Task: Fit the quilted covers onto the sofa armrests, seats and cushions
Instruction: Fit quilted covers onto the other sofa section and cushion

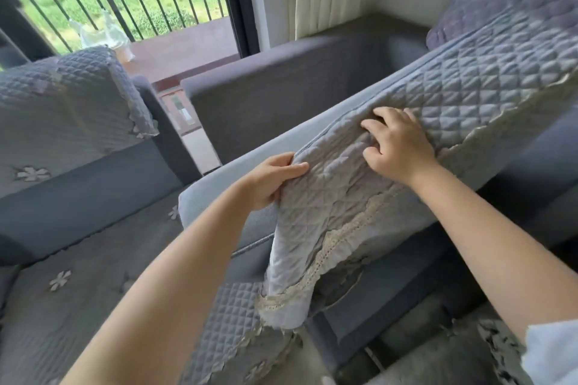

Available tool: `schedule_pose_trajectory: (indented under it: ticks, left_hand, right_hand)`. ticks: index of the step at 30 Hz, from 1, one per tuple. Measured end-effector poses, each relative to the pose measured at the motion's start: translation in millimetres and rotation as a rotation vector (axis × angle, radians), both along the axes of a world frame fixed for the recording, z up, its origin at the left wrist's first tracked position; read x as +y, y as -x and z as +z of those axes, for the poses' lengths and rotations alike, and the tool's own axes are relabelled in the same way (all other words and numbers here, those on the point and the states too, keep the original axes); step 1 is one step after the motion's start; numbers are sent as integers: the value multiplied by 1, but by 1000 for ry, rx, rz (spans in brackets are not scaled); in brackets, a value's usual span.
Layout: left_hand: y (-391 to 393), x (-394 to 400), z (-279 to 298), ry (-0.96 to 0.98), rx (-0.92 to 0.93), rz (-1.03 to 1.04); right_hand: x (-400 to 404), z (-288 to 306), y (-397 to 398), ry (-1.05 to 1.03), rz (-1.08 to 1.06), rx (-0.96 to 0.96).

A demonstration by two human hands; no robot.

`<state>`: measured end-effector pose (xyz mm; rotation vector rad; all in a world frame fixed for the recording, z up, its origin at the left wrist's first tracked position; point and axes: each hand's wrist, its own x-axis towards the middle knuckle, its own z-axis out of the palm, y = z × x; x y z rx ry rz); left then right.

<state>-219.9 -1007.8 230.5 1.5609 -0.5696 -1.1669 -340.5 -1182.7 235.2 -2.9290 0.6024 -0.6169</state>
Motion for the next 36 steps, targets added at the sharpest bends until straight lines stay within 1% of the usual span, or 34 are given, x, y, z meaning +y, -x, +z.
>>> schedule_pose_trajectory:
  ticks: [3, 5, 8, 10, 12, 14, 16, 17, 18, 21, 22, 23, 24, 26, 27, 29, 30, 32, 34, 36]
  left_hand:
    - [-10, -36, -2, -2, 17, -62]
    - [-12, -55, -4, -12, 45, -142]
    - [-22, -64, -9, -5, 85, -153]
    - [-31, -58, -9, 34, 111, -134]
    - [-37, -56, -6, 45, 124, -130]
    - [-40, -59, -4, 24, 165, -147]
    - [-43, -62, -3, -19, 201, -200]
    - [-44, -62, -4, -23, 228, -237]
    - [-44, -61, -2, -17, 253, -255]
    - [-50, -63, -4, -3, 272, -254]
    - [-51, -63, 0, -22, 268, -248]
    - [-54, -63, -2, -32, 254, -256]
    - [-55, -63, 0, -52, 252, -262]
    - [-57, -59, 0, -57, 292, -284]
    - [-59, -56, -1, -42, 329, -312]
    - [-56, -50, -3, -38, 368, -430]
    - [-51, -48, -4, -59, 364, -487]
    - [-44, -45, -11, -112, 314, -519]
    - [-39, -41, -5, -178, 244, -537]
    - [-38, -38, 5, -250, 83, -625]
  right_hand:
    - [-51, 5, -9, -13, -109, -126]
    - [-77, 2, -19, 45, -114, -106]
    - [-91, 1, -27, 55, -3, -13]
    - [-92, -3, -35, 136, 44, -23]
    - [-91, 10, -48, 124, 48, 68]
    - [-94, 29, -59, 59, 18, 292]
    - [-97, 40, -69, -33, 44, 415]
    - [-98, 44, -74, -9, 53, 431]
    - [-98, 48, -77, 29, 67, 404]
    - [-102, 41, -88, 207, 162, 174]
    - [-104, 37, -91, 263, 199, 128]
    - [-106, 31, -96, 300, 201, 117]
    - [-107, 23, -102, 304, 201, 168]
    - [-102, 20, -109, 209, 126, 299]
    - [-101, 19, -111, 161, 90, 301]
    - [-100, 20, -108, 141, 67, 293]
    - [-99, 19, -104, 148, 60, 286]
    - [-98, 15, -97, 172, 62, 232]
    - [-99, 10, -93, 179, 70, 231]
    - [-97, 12, -89, 160, 40, 250]
